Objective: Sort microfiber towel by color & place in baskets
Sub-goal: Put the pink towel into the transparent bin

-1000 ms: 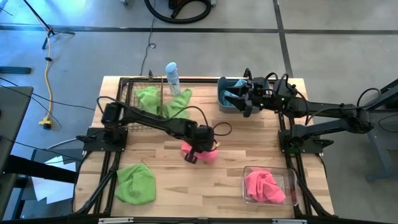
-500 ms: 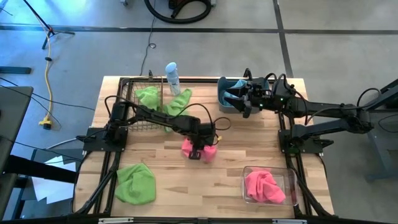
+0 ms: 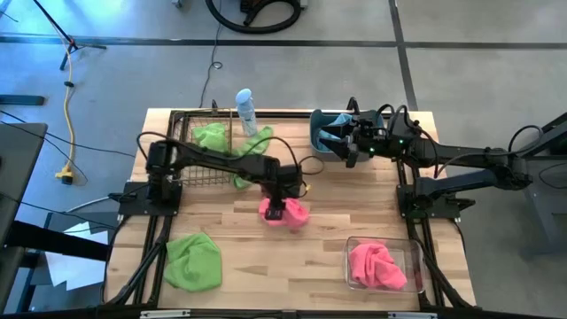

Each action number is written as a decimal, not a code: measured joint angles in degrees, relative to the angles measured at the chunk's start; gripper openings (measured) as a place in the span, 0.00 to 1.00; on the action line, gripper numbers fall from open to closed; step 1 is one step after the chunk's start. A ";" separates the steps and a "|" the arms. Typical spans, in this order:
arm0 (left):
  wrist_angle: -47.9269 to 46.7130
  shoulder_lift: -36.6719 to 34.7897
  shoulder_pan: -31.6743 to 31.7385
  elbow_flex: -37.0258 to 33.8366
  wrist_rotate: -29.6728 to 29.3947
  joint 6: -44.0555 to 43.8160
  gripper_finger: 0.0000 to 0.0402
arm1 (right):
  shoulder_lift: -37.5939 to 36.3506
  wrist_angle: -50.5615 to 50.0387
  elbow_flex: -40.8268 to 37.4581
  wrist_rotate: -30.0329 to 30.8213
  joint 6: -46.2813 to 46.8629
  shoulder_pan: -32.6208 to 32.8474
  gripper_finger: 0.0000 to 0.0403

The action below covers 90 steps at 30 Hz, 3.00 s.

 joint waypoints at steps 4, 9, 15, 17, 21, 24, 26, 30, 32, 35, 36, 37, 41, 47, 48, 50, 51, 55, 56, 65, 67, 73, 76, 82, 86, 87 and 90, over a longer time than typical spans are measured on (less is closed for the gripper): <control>-1.30 -3.61 0.93 0.00 -2.79 -0.85 0.52 | 0.00 -0.13 0.00 0.00 0.00 0.00 0.68; -3.23 -4.69 1.86 0.07 -4.28 -1.57 0.61 | 0.00 -0.38 0.00 0.00 0.01 0.00 0.68; -5.32 -4.65 2.12 0.04 -4.19 -2.06 0.69 | 0.00 -0.46 0.00 0.02 -0.37 0.00 0.68; -5.00 -4.64 2.08 0.04 -4.23 -2.05 0.71 | 0.00 -0.46 0.00 0.07 -1.67 0.00 0.68; -3.90 -3.60 2.03 -1.46 -4.21 -2.09 0.74 | 0.00 -0.46 0.00 0.09 -2.00 0.00 0.68; -0.58 -3.77 1.76 -3.72 -4.26 -3.42 0.75 | 0.00 -0.64 0.00 0.09 -2.00 0.00 0.68; 0.36 -3.78 1.73 -5.19 -4.28 -4.82 0.76 | 0.00 -0.66 0.00 0.09 -2.00 0.00 0.68; 4.25 -3.09 1.32 -7.01 -4.42 -5.59 0.76 | 0.00 -0.65 0.00 0.50 -2.01 0.00 0.68; 5.30 -2.94 1.22 -8.04 -4.54 -6.00 0.76 | 0.00 -0.64 0.00 0.57 -2.04 0.00 0.68; 8.29 -1.90 1.21 -8.86 -4.66 -5.99 0.76 | 0.00 -0.66 0.00 0.99 -2.02 0.00 0.68; 7.83 -1.46 1.23 -9.12 -4.74 -5.99 0.76 | 0.00 -0.66 0.00 1.01 -2.00 0.00 0.68; 7.92 -0.92 1.21 -9.16 -4.74 -5.92 0.76 | 0.00 -0.68 0.00 1.01 -2.02 0.00 0.68; 8.86 0.75 0.68 -9.16 -5.39 -4.81 0.76 | -0.02 -0.85 0.00 1.01 -2.13 0.00 0.68; 9.14 3.71 -0.18 -8.83 -9.21 -7.09 0.76 | -0.02 -1.09 0.00 1.51 -2.15 0.00 0.68; 9.13 4.23 -0.26 -8.83 -9.36 -7.31 0.76 | -0.02 -1.09 0.00 1.51 -2.13 0.00 0.68; 8.96 4.71 -0.29 -8.83 -9.67 -7.48 0.76 | -0.02 -1.09 0.00 1.51 -2.15 0.00 0.68; 8.94 4.99 -0.41 -8.79 -10.09 -7.48 0.75 | -0.02 -1.09 0.00 1.51 -2.15 0.00 0.68; 9.41 5.11 -0.99 -8.85 -11.45 -7.54 0.67 | -0.02 -1.07 0.00 1.53 -2.57 0.00 0.68; 9.33 5.10 -1.07 -8.85 -11.58 -8.10 0.63 | -0.02 -1.08 0.00 1.55 -2.59 0.00 0.68; 8.83 4.85 0.77 -8.92 -6.80 -10.62 0.04 | -0.02 -1.05 0.00 1.55 -2.57 0.00 0.68; 8.53 4.16 0.94 -8.97 -6.29 -10.59 0.03 | -0.02 -1.07 0.00 1.55 -2.57 0.00 0.68; 6.20 0.38 1.73 -9.57 -6.32 -9.45 0.01 | -0.02 -1.05 0.00 1.55 -2.39 0.00 0.68; 5.61 -4.13 1.89 -9.44 -6.96 -7.70 0.00 | -0.02 -1.03 0.00 1.55 -2.39 0.00 0.68; 6.55 -15.71 2.22 -9.35 -11.60 -5.80 0.00 | -0.02 -0.53 0.00 1.54 -2.37 0.00 0.68; 6.55 -24.32 3.21 -9.33 -18.22 -5.31 0.00 | -0.02 1.21 0.00 1.53 -2.39 0.00 0.68; 6.63 -26.46 3.52 -9.33 -19.38 -5.17 0.00 | -0.02 1.85 0.00 1.53 -2.37 0.00 0.68; 7.00 -32.64 4.27 -9.31 -22.74 -4.87 0.00 | -0.04 3.72 0.00 1.54 -2.43 0.00 0.68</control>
